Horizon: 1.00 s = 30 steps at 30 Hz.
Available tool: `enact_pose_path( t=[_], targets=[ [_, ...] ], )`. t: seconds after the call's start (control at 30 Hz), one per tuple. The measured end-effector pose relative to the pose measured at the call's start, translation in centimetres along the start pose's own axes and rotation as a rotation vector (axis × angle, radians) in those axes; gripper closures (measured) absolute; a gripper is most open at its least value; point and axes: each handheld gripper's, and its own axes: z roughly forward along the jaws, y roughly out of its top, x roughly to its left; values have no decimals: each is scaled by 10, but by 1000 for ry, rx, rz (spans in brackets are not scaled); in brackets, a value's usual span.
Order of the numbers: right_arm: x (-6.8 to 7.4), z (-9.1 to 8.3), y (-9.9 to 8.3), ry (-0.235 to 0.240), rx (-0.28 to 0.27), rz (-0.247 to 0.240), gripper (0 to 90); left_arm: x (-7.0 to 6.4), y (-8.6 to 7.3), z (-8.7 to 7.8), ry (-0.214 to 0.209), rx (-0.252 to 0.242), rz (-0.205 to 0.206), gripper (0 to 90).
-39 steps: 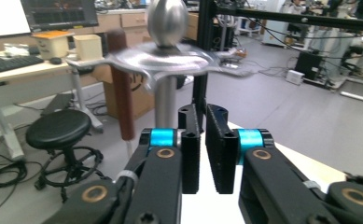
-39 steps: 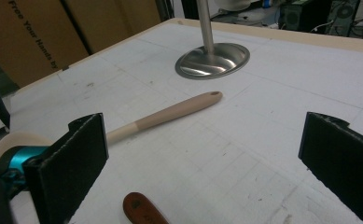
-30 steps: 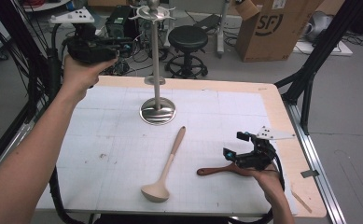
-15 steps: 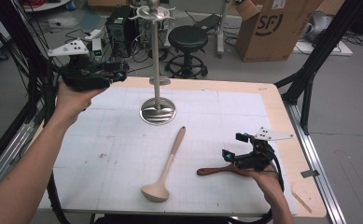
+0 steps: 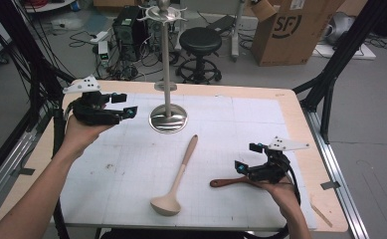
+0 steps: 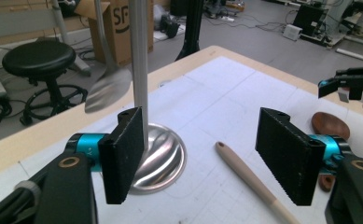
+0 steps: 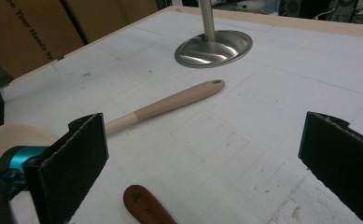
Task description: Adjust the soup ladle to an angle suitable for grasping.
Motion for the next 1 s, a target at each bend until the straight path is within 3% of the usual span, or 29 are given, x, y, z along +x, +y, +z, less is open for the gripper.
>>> enact_pose_path(
  t=[0.4, 0.63, 1.0],
  targets=[
    [0, 3, -2, -9, 15, -7, 1, -7, -34, -2, 8, 24, -19, 279],
    [1, 6, -3, -9, 27, -11, 1, -15, -50, -5, 25, 59, -7, 252],
    [5, 3, -7, -17, 31, -9, 1, -28, -69, -3, 28, 75, -1, 177]
  ],
)
